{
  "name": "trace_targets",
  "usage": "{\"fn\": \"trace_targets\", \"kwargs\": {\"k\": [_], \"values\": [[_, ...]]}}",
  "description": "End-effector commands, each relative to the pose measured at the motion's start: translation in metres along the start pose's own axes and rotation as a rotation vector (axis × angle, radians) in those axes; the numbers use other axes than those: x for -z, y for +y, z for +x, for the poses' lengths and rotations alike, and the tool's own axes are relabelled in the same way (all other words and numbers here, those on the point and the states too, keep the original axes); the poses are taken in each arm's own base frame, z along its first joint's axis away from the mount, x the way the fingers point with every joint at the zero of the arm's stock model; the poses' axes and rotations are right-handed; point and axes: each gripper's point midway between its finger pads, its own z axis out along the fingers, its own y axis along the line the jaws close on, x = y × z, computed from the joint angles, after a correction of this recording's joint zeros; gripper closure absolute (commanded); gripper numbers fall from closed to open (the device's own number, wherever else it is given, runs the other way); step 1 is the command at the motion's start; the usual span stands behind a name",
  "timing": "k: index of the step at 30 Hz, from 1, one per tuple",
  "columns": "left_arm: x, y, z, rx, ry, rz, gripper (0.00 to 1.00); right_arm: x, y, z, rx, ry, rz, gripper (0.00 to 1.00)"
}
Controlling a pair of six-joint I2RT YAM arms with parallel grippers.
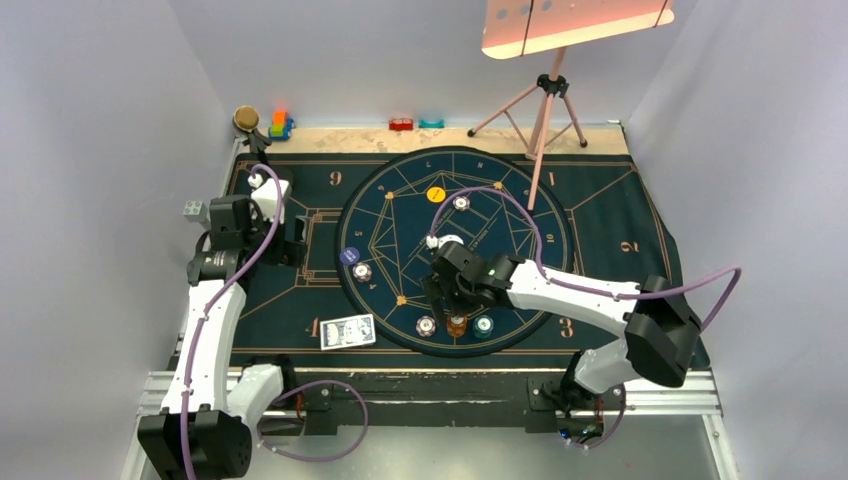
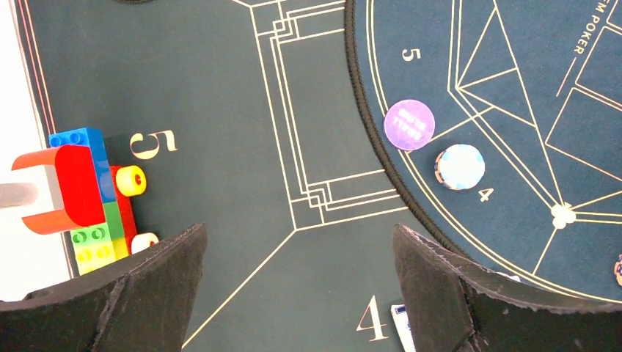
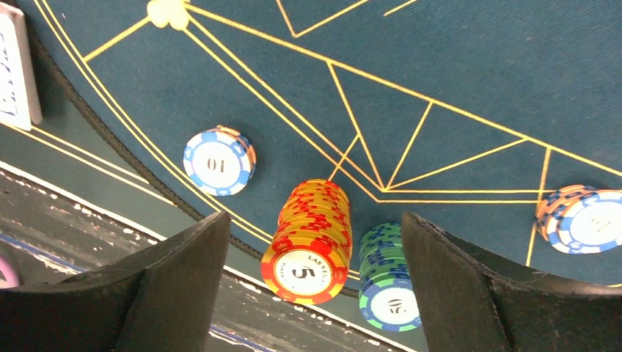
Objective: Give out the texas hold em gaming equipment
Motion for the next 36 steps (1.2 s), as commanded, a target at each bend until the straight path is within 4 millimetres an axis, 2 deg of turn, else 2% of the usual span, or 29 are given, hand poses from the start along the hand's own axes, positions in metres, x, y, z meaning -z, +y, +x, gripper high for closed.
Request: {"fn": "trace_targets", "kwargs": {"k": [1, 4, 20, 29, 36], "values": [[0.001, 0.001, -0.004, -0.009, -0.022, 0.002, 0.0, -0.007, 0.011, 0.009, 0.057, 0.022, -0.039, 0.15], [0.001, 0.001, -0.003, -0.01, -0.018, 0.002, 0.0, -0.009, 0.01, 0.014, 0.071, 0.037, -0.024, 0.24], [0.001, 0.002, -0.003, -0.012, -0.021, -0.004, 0.0, -0.008, 0.005, 0.017, 0.077, 0.047, -0.002, 0.59], [0.002, 0.002, -0.003, -0.012, -0.025, -0.006, 0.0, 0.005, 0.005, 0.003, 0.084, 0.021, 0.015, 0.68], [0.002, 0.002, -0.004, -0.012, -0.027, -0.006, 0.0, 0.032, 0.016, -0.033, 0.109, -0.038, 0.009, 0.71]]}}
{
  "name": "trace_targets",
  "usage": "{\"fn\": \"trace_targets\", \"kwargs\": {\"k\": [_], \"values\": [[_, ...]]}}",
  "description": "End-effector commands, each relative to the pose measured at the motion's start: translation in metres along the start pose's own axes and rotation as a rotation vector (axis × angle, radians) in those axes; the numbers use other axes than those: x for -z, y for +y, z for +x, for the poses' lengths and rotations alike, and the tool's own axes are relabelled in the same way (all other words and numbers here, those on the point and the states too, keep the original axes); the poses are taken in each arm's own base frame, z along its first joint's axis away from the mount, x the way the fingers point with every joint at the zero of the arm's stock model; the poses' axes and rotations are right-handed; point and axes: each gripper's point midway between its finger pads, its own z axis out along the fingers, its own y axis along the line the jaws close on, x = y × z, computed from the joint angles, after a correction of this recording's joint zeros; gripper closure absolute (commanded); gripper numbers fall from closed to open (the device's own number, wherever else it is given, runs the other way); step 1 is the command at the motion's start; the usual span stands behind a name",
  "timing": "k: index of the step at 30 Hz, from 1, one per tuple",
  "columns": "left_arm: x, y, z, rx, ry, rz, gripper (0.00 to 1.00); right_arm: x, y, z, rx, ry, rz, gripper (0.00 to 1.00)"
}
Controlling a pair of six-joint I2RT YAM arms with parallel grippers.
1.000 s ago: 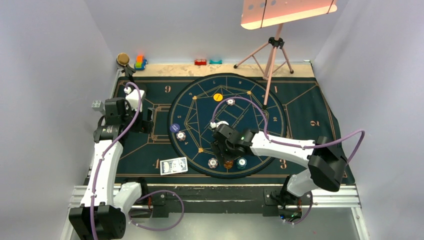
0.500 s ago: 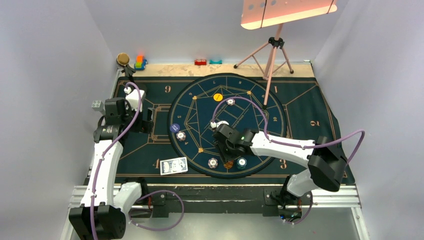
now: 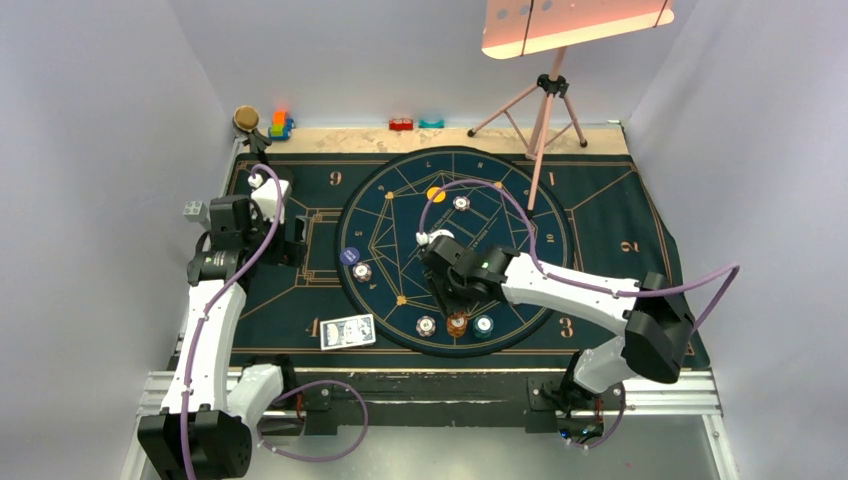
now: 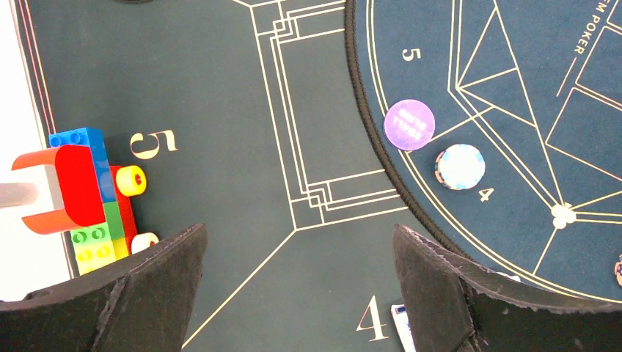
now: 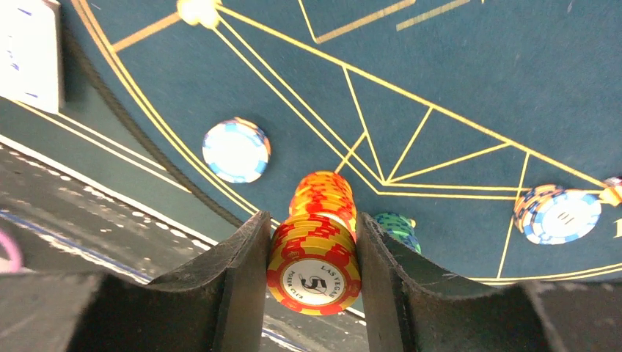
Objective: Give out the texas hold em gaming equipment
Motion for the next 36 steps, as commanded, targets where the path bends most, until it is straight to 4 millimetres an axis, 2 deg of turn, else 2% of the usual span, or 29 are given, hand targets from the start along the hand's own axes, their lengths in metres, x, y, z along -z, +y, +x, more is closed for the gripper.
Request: {"fn": "trace_targets", "kwargs": {"k": [1, 4, 7, 9, 14, 18, 21, 24, 29, 36], "values": [[0.002, 0.002, -0.004, -0.014, -0.029, -0.006, 0.0, 0.029, 0.007, -0.039, 0.028, -0.098, -0.004, 0.71], [0.002, 0.002, -0.004, -0.012, -0.028, -0.005, 0.0, 0.03, 0.012, -0.057, 0.043, -0.123, -0.002, 0.72], [0.002, 0.002, -0.004, -0.012, -0.027, -0.004, 0.0, 0.021, 0.023, -0.084, 0.063, -0.145, -0.006, 0.72], [0.003, 0.001, -0.004, -0.012, -0.029, -0.004, 0.0, 0.003, 0.031, -0.106, 0.072, -0.133, 0.0, 0.73], [0.003, 0.002, -0.004, -0.01, -0.03, -0.008, 0.0, -0.025, 0.053, -0.175, 0.069, -0.156, -0.022, 0.76], [0.002, 0.002, -0.004, -0.01, -0.028, -0.008, 0.0, -0.054, 0.06, -0.221, 0.047, -0.189, -0.033, 0.75], [0.002, 0.002, -0.004, -0.008, -0.027, -0.008, 0.0, -0.083, 0.058, -0.233, 0.021, -0.178, -0.041, 0.75], [0.002, 0.001, -0.004, -0.008, -0.029, -0.002, 0.0, -0.109, 0.06, -0.233, 0.003, -0.16, -0.06, 0.75], [0.002, 0.0, -0.005, -0.007, -0.031, 0.002, 0.0, -0.131, 0.067, -0.227, -0.011, -0.138, -0.089, 0.76], [0.002, -0.001, -0.005, -0.007, -0.032, 0.01, 0.0, -0.149, 0.072, -0.218, -0.026, -0.112, -0.108, 0.74]]}}
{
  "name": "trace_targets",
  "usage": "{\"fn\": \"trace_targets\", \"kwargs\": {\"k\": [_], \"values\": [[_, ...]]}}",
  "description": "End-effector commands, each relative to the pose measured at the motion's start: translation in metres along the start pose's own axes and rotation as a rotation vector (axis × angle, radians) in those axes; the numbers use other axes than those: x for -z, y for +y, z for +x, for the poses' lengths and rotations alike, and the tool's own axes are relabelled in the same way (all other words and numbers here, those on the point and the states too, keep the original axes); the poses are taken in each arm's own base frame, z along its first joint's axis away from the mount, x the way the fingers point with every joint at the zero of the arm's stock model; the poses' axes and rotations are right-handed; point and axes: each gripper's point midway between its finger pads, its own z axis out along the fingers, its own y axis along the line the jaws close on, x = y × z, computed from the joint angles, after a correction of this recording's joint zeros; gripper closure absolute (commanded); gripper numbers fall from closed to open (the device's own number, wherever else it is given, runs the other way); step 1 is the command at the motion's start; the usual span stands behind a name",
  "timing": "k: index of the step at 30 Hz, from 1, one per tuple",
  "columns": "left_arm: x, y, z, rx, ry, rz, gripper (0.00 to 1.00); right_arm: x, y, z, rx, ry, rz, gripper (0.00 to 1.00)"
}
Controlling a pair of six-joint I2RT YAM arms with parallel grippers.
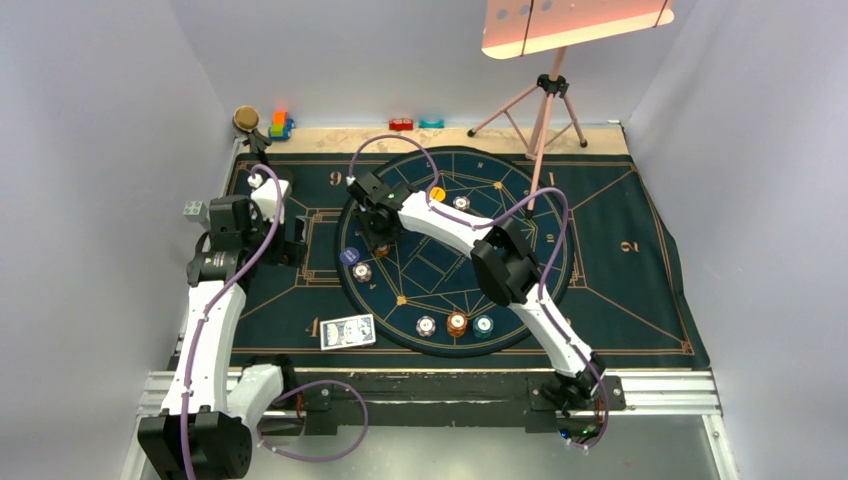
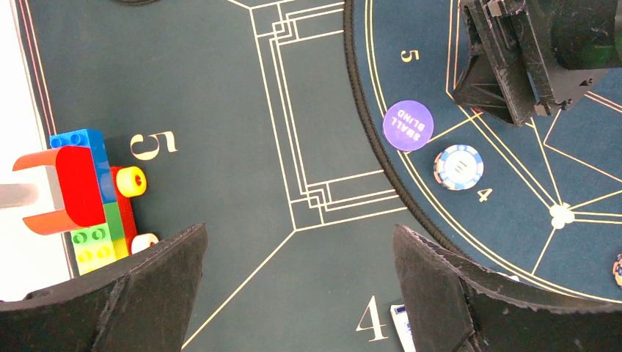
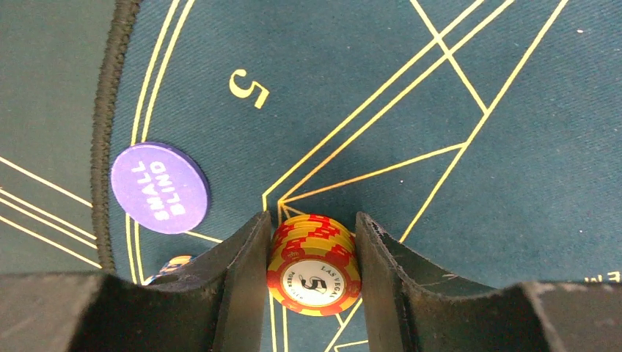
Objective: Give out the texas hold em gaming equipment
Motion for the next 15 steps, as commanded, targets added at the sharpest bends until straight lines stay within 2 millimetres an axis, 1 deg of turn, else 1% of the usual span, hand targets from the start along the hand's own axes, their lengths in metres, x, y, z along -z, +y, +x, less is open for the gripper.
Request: {"fn": "trace_targets", "kwargs": {"k": [1, 5, 7, 11, 14, 15], "values": [[0.001, -0.001, -0.004, -0.006, -0.028, 0.009, 0.0, 0.005, 0.021, -0.015, -0.024, -0.052, -0.076, 0.74], [0.0, -0.001, -0.003, -0.005, -0.024, 0.011, 0.0, 0.001, 0.022, -0.008, -0.037, -0.038, -0.084, 0.72], [0.0, -0.001, -0.004, -0.007, -0.026, 0.011, 0.0, -0.001, 0.024, -0.005, -0.038, -0.03, -0.092, 0.68], [0.001, -0.001, -0.004, -0.007, -0.028, 0.011, 0.0, 0.001, 0.024, -0.004, -0.038, -0.026, -0.098, 0.43], [0.001, -0.001, -0.003, -0.008, -0.029, 0.009, 0.0, 0.012, 0.024, -0.01, -0.032, -0.042, -0.099, 0.29], [0.001, -0.001, -0.004, -0.008, -0.03, 0.009, 0.0, 0.017, 0.023, -0.014, -0.029, -0.053, -0.093, 0.26]]}}
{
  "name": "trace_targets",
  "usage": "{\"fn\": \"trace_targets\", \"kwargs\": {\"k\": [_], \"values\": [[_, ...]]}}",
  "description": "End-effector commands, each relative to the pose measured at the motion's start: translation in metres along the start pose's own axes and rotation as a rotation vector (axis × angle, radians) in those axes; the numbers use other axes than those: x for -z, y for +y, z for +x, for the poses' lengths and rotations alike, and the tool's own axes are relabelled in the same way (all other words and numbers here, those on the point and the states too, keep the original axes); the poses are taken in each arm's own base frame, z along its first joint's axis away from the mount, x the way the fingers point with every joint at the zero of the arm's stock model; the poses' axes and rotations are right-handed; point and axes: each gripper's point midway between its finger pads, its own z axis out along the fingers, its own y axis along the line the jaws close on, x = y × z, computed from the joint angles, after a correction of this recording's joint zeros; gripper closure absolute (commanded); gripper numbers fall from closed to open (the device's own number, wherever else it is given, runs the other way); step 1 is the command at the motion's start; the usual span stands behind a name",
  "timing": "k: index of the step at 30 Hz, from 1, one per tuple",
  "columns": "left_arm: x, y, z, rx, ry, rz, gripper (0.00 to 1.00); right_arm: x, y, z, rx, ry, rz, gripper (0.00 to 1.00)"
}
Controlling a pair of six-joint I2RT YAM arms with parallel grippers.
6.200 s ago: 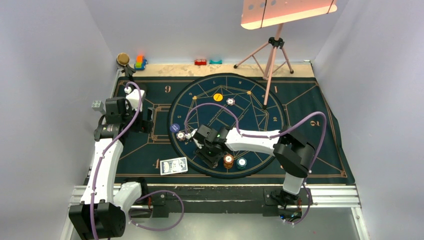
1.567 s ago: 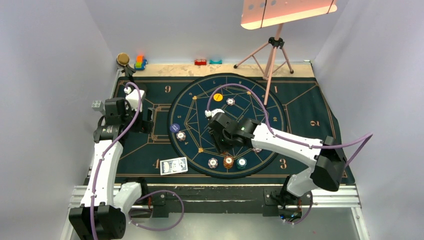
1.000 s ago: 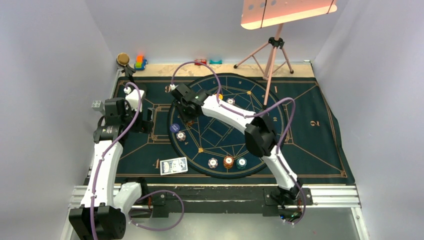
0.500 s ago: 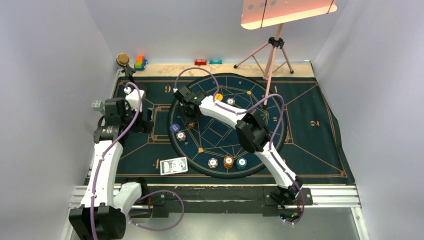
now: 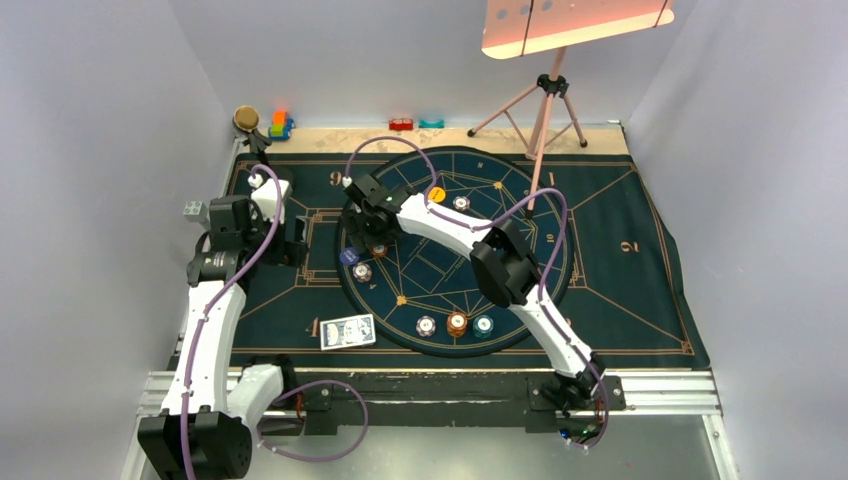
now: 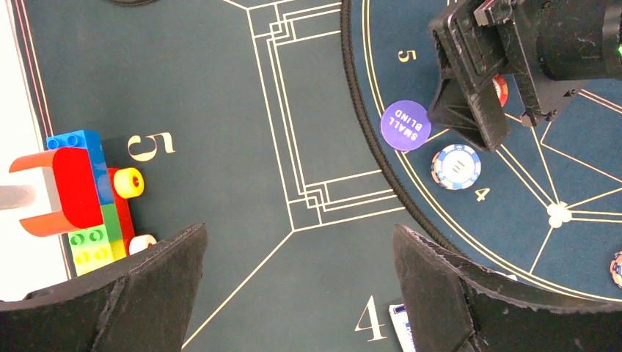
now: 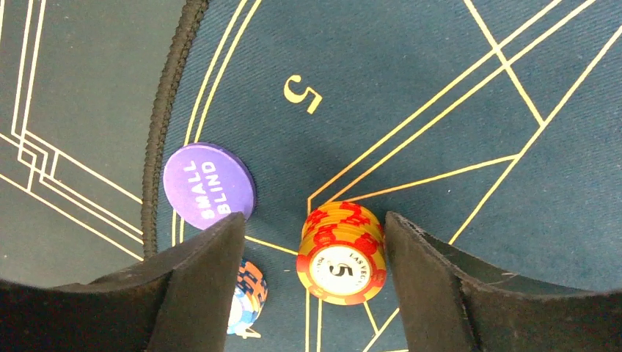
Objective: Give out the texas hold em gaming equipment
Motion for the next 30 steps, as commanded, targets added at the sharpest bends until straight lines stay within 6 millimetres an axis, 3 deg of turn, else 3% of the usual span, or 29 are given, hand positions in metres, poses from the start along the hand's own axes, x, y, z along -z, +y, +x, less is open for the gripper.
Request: {"fn": "trace_targets", "kwargs": {"k": [1, 7, 12, 17, 22, 30], "values": [[0.002, 0.001, -0.003, -0.007, -0.028, 0.001, 0.0, 0.025, 0.008, -0.016, 0.009, -0.049, -0.022, 0.24], [0.001, 0.001, -0.003, -0.006, -0.028, 0.0, 0.0, 0.092, -0.005, -0.049, 0.021, -0.162, 0.031, 0.22], [0.002, 0.001, -0.003, -0.008, -0.029, -0.003, 0.0, 0.148, -0.024, -0.031, 0.018, -0.199, 0.053, 0.21], [0.002, 0.001, -0.003, -0.006, -0.031, -0.004, 0.0, 0.168, -0.051, 0.034, 0.03, -0.127, 0.088, 0.16], [0.001, 0.001, -0.003, -0.008, -0.028, 0.0, 0.0, 0.171, -0.065, 0.11, 0.046, -0.036, 0.093, 0.1], [0.001, 0.0, -0.003, -0.009, -0.027, 0.003, 0.0, 0.18, -0.051, 0.161, 0.058, 0.014, 0.018, 0.08]]}}
